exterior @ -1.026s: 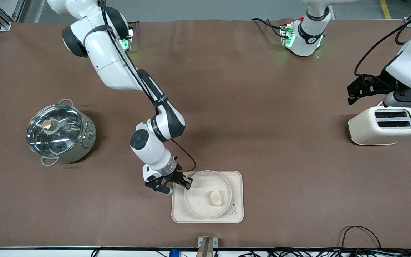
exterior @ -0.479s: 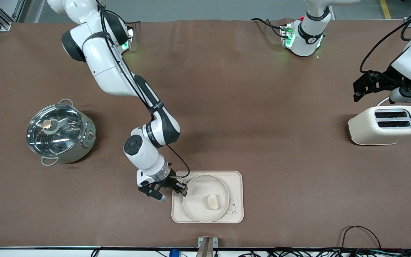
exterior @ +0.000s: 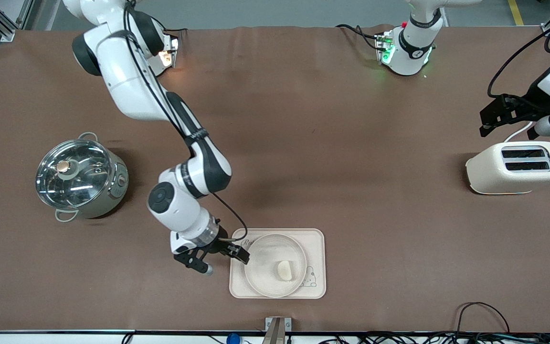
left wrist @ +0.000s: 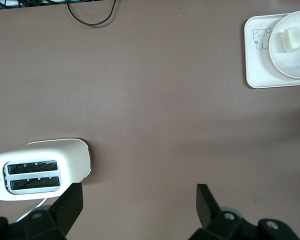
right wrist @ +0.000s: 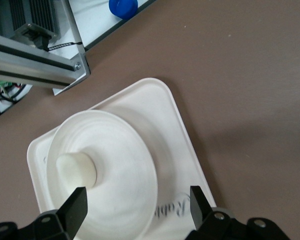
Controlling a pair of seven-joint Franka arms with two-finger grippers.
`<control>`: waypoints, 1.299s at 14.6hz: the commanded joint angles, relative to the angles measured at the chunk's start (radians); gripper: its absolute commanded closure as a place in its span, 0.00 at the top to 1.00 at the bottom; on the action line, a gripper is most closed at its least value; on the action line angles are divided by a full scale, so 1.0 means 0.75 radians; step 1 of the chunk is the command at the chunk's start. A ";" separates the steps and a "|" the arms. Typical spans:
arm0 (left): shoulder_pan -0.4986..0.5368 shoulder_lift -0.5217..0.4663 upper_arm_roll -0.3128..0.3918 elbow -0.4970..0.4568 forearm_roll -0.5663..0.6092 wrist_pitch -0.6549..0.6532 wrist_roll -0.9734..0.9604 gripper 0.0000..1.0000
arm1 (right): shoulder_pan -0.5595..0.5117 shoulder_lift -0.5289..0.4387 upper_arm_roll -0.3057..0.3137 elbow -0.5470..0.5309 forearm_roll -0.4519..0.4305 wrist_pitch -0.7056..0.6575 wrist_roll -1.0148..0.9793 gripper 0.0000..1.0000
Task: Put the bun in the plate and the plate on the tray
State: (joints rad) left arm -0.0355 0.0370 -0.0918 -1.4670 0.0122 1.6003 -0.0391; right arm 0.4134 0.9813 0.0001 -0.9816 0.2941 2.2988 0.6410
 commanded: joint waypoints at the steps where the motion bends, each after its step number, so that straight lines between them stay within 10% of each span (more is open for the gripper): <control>1: 0.004 0.002 0.006 0.015 -0.018 0.002 0.026 1.00 | -0.097 -0.273 0.020 -0.078 -0.005 -0.352 -0.116 1.00; 12: 0.006 0.004 0.008 0.015 -0.018 0.002 0.028 1.00 | -0.475 -1.026 0.004 -0.335 -0.320 -1.154 -0.615 1.00; 19: 0.006 0.004 0.008 0.015 -0.014 0.002 0.026 1.00 | -0.641 -1.398 0.012 -0.724 -0.415 -1.163 -0.828 1.00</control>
State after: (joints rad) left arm -0.0326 0.0403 -0.0895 -1.4643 0.0117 1.6005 -0.0389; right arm -0.0433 0.0071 -0.0125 -1.4193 0.0153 1.3938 0.0550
